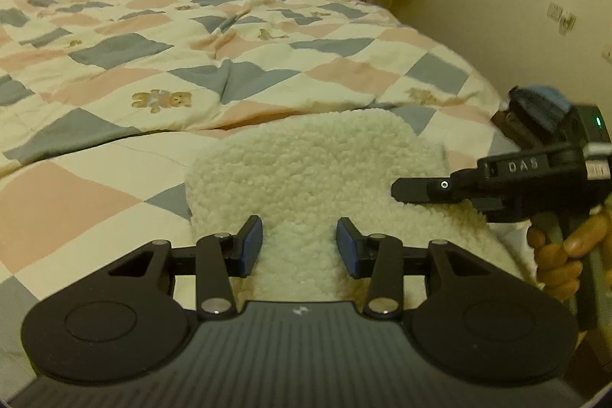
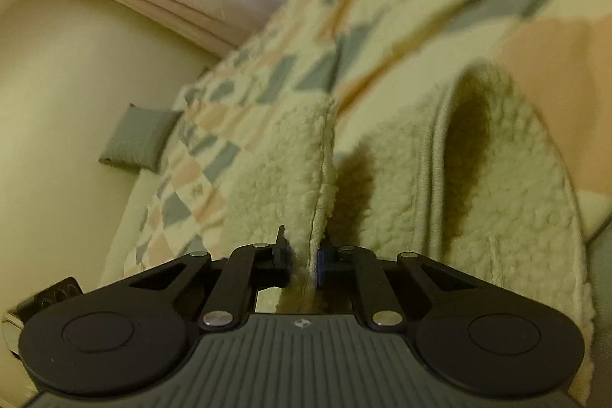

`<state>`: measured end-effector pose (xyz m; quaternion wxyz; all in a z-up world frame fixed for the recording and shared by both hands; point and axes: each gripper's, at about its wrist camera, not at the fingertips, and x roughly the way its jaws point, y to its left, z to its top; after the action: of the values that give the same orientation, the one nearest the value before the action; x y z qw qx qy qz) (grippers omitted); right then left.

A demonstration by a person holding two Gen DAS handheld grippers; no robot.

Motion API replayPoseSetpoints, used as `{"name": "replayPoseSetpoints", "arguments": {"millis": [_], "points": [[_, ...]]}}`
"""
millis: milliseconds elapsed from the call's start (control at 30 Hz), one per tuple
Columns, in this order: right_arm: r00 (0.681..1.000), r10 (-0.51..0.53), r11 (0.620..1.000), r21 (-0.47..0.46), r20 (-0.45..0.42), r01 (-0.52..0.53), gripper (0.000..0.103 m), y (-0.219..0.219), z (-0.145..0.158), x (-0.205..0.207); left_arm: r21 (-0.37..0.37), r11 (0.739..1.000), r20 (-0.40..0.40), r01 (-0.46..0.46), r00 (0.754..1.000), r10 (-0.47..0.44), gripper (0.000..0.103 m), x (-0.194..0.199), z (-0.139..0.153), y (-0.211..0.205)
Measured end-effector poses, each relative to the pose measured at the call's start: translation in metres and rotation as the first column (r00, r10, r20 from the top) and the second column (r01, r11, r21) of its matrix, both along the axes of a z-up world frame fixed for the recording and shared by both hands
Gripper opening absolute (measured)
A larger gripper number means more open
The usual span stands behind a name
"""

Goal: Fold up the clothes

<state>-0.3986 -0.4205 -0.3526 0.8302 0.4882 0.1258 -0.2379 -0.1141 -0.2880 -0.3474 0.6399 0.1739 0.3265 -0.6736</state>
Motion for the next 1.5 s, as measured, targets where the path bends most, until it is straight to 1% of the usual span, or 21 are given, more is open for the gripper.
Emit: {"name": "replayPoseSetpoints", "arguments": {"millis": [133,200,267,333,433,533,600,700,733,833,867,967,1067,1133,1167,1233,1300,1333,1433,1467,1500], "points": [[1.0,-0.028,0.995,-0.099,-0.003,0.028,0.011,0.013,0.024,-0.01,-0.048,0.997,-0.002,0.054,0.999,-0.055,0.036,-0.014,0.025,-0.002],[0.999,-0.042,0.988,-0.148,-0.003,0.041,0.011,0.019,0.037,-0.014,-0.06,0.995,0.021,0.081,0.997,-0.08,0.037,-0.025,0.034,-0.01],[0.997,-0.069,0.976,-0.206,-0.019,0.064,0.011,0.023,0.051,-0.023,-0.064,0.992,0.023,0.107,0.994,-0.105,0.037,-0.035,0.036,-0.02],[0.994,-0.103,0.966,-0.242,-0.048,0.089,0.011,0.022,0.057,-0.032,-0.071,0.989,0.002,0.127,0.992,-0.127,0.037,-0.044,0.035,-0.029],[0.985,-0.146,0.964,-0.234,-0.087,0.122,0.011,0.014,0.05,-0.041,-0.054,0.988,0.034,0.143,0.989,-0.141,0.037,-0.058,0.026,-0.043],[0.977,-0.145,0.982,-0.141,-0.159,0.123,0.011,0.001,0.01,-0.037,-0.021,0.988,0.081,0.152,0.985,-0.15,0.037,-0.071,0.012,-0.057],[0.974,-0.13,0.991,-0.045,-0.186,0.124,0.011,-0.006,-0.026,-0.033,0.036,0.99,0.111,0.137,0.984,-0.14,0.037,-0.072,-0.003,-0.063],[0.977,-0.15,0.988,-0.003,-0.148,0.151,0.011,-0.007,-0.043,-0.038,0.017,0.988,0.095,0.152,0.984,-0.153,0.036,-0.064,0.005,-0.054],[0.978,-0.16,0.987,0.005,-0.132,0.162,0.011,-0.007,-0.046,-0.04,0.0,0.99,0.115,0.139,0.984,-0.138,0.036,-0.06,0.01,-0.053],[0.979,-0.157,0.987,-0.033,-0.13,0.154,0.011,-0.006,-0.036,-0.043,-0.053,0.993,0.174,0.101,0.981,-0.09,0.035,-0.047,0.024,-0.049],[0.979,-0.155,0.987,-0.055,-0.133,0.149,0.011,-0.005,-0.03,-0.043,-0.042,0.995,0.189,0.09,0.979,-0.08,0.034,-0.044,0.021,-0.053],[0.978,-0.169,0.979,-0.132,-0.122,0.152,0.011,0.003,-0.007,-0.046,0.023,0.996,0.184,0.084,0.979,-0.087,0.032,-0.04,0.003,-0.068],[0.971,-0.214,0.955,-0.235,-0.112,0.183,0.01,0.013,0.026,-0.055,0.005,0.991,0.194,0.131,0.973,-0.129,0.032,-0.057,0.003,-0.07],[0.966,-0.236,0.943,-0.267,-0.105,0.201,0.01,0.017,0.042,-0.064,-0.017,0.986,0.177,0.165,0.971,-0.159,0.032,-0.068,0.008,-0.07],[0.963,-0.241,0.942,-0.266,-0.117,0.203,0.01,0.017,0.043,-0.068,-0.028,0.983,0.167,0.18,0.971,-0.173,0.032,-0.072,0.01,-0.071],[0.955,-0.246,0.949,-0.241,-0.167,0.202,0.011,0.013,0.036,-0.071,-0.025,0.981,0.178,0.192,0.967,-0.184,0.032,-0.079,0.008,-0.073],[0.939,-0.234,0.965,-0.176,-0.253,0.193,0.011,0.004,0.009,-0.065,0.006,0.983,0.22,0.181,0.959,-0.178,0.032,-0.083,-0.005,-0.076],[0.933,-0.233,0.969,-0.145,-0.274,0.199,0.011,0.001,-0.005,-0.063,0.024,0.985,0.238,0.172,0.956,-0.173,0.032,-0.085,-0.012,-0.078],[0.927,-0.252,0.968,-0.068,-0.279,0.243,0.012,0.0,-0.037,-0.061,0.025,0.981,0.275,0.193,0.942,-0.192,0.032,-0.091,-0.02,-0.073],[0.924,-0.257,0.966,-0.063,-0.282,0.25,0.012,0.001,-0.041,-0.06,0.027,0.98,0.288,0.196,0.938,-0.195,0.032,-0.093,-0.017,-0.072],[0.922,-0.261,0.965,-0.075,-0.287,0.25,0.012,0.002,-0.039,-0.059,0.016,0.981,0.279,0.195,0.941,-0.192,0.031,-0.092,-0.01,-0.069]]}}
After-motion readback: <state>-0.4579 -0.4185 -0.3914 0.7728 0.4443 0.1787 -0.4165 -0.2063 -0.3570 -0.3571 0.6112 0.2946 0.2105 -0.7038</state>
